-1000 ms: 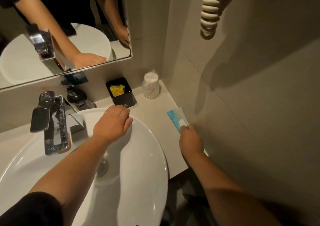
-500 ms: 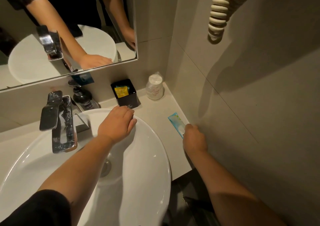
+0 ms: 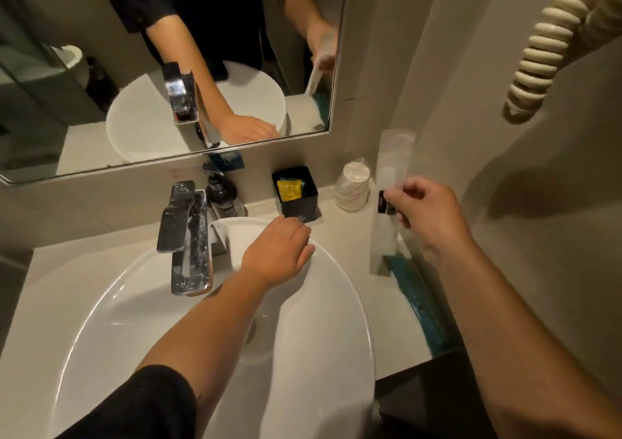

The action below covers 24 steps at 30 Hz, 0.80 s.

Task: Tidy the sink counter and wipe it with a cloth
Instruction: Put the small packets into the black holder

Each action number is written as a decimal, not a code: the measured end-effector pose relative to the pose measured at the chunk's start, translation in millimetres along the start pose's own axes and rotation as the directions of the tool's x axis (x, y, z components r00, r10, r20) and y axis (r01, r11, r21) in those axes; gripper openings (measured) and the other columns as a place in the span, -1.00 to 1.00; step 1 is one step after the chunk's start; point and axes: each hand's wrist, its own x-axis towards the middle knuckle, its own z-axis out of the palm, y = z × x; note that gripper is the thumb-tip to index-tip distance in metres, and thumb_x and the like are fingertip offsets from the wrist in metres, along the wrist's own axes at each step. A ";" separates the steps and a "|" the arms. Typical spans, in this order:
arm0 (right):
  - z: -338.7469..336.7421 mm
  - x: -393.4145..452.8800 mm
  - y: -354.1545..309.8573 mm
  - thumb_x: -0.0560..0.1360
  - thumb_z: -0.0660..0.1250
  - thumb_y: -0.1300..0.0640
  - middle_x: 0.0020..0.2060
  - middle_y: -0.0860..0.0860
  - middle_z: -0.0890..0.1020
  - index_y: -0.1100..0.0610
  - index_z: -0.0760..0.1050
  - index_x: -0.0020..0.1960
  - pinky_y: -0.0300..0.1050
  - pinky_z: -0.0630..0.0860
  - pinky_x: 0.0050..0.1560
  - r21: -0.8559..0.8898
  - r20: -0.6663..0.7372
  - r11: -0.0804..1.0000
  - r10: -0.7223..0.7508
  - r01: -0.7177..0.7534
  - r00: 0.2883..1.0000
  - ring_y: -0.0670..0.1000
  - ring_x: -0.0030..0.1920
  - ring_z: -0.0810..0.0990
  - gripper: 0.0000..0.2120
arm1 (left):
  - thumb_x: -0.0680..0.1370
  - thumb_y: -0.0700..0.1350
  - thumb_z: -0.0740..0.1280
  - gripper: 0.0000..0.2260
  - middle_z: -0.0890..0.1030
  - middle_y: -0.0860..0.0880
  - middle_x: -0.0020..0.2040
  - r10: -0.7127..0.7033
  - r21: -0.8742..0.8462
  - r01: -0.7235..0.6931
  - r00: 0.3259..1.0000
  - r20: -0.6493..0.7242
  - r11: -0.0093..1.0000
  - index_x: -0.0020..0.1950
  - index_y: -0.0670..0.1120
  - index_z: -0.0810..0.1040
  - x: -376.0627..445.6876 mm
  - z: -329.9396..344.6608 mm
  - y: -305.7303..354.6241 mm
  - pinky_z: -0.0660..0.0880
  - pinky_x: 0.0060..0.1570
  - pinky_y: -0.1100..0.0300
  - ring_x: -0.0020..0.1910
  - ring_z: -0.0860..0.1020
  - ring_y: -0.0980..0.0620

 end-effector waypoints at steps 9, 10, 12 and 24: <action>122.5 77.4 -33.4 0.46 0.39 0.14 -0.37 -0.04 0.58 0.06 0.50 -0.27 -0.13 0.49 -0.26 0.185 0.178 0.970 -0.190 0.156 0.966 -0.12 -0.37 0.50 -0.86 | 0.62 0.06 0.09 -0.70 0.56 -0.09 -0.01 0.049 0.023 -0.049 0.998 0.025 0.999 0.04 -0.11 0.51 2.7 3.8 -4.7 0.36 0.10 0.02 -0.02 0.43 -0.08; 131.2 81.9 -22.7 0.46 0.39 0.12 -0.33 -0.03 0.61 0.06 0.53 -0.25 -0.08 0.50 -0.22 0.126 0.197 0.979 -0.183 0.160 0.963 -0.10 -0.34 0.51 -0.88 | 0.61 0.06 0.09 -0.70 0.55 -0.08 -0.02 0.054 0.022 -0.054 0.998 0.021 0.998 0.03 -0.11 0.50 3.0 4.8 -5.2 0.36 0.10 0.02 -0.02 0.43 -0.08; 142.9 90.0 -0.7 0.46 0.40 0.09 -0.26 0.00 0.65 0.09 0.59 -0.17 -0.04 0.53 -0.17 0.001 0.235 0.985 -0.166 0.170 0.958 -0.06 -0.28 0.55 -0.92 | 0.61 0.06 0.09 -0.70 0.55 -0.08 -0.02 0.060 0.020 -0.060 0.998 0.019 0.998 0.02 -0.11 0.50 2.8 6.8 -5.9 0.36 0.10 0.01 -0.02 0.43 -0.08; 143.3 104.9 23.3 0.48 0.41 0.00 0.10 0.02 0.51 0.14 0.51 0.26 -0.12 0.46 0.06 -0.243 0.187 0.958 -0.111 0.156 0.976 -0.03 0.07 0.52 -0.59 | 0.62 0.06 0.09 -0.65 0.57 -0.11 0.10 0.042 0.013 -0.043 0.998 0.040 0.999 0.14 -0.14 0.51 1.9 8.7 -8.5 0.28 0.29 0.03 0.15 0.45 -0.12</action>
